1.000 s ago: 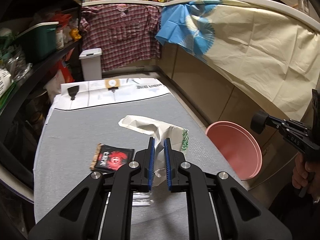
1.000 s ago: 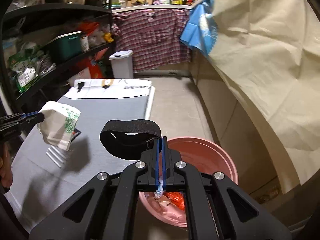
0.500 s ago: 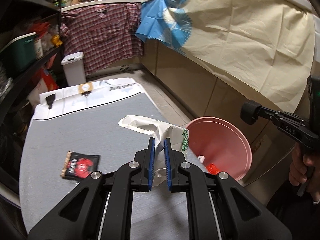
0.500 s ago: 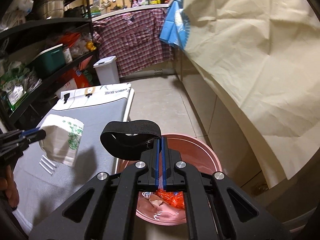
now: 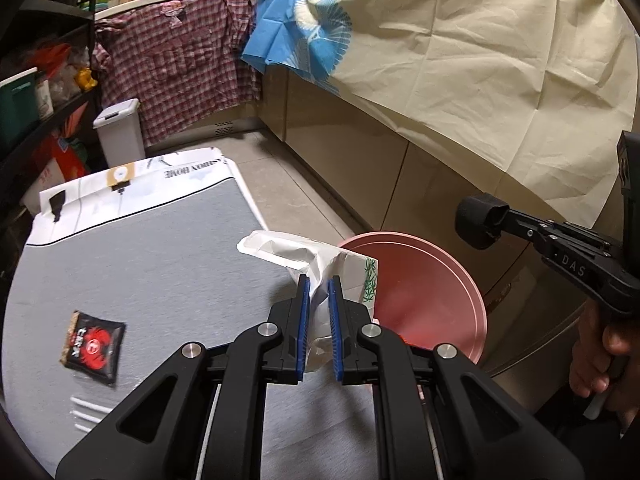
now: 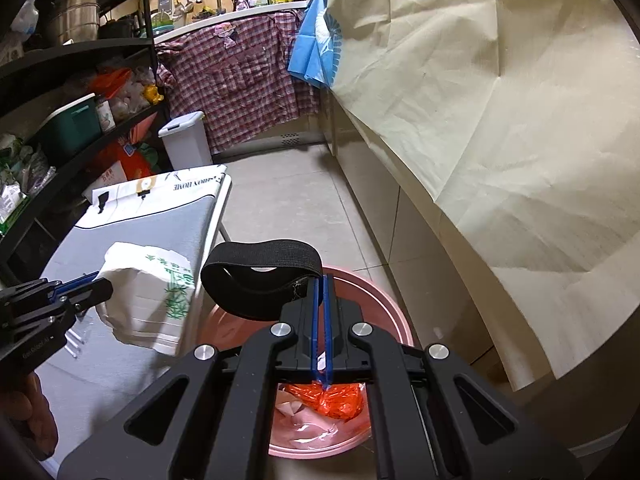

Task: Collect trash
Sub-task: 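Carry the paper bag and black strap over the pink bucket with both tools, then open both tools to drop the paper bag and strap into the bucket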

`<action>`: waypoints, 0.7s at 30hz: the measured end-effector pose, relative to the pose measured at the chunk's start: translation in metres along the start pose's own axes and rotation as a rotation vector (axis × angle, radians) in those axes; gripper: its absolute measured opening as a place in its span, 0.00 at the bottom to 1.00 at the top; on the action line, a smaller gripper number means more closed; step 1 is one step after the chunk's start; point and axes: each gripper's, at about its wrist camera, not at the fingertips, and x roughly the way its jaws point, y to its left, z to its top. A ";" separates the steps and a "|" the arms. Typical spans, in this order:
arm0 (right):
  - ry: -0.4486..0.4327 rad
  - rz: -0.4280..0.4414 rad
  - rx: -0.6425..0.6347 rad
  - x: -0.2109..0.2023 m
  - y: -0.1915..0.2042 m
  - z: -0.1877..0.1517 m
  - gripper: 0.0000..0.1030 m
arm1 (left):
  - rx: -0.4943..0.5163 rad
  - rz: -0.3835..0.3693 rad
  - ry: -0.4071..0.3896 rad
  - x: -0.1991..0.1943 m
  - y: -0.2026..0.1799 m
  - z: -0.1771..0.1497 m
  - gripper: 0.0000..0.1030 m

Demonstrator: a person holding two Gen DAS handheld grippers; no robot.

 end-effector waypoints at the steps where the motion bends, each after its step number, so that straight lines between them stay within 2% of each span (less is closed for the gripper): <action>1: 0.003 -0.002 0.003 0.002 -0.001 0.000 0.02 | 0.006 -0.002 0.001 0.003 -0.004 0.001 0.09; 16: 0.035 -0.010 0.036 0.018 -0.011 0.001 0.03 | 0.047 -0.040 0.059 0.043 -0.032 -0.004 0.10; 21: 0.065 -0.021 0.051 0.024 -0.016 -0.001 0.12 | 0.049 -0.076 0.105 0.053 -0.038 -0.005 0.12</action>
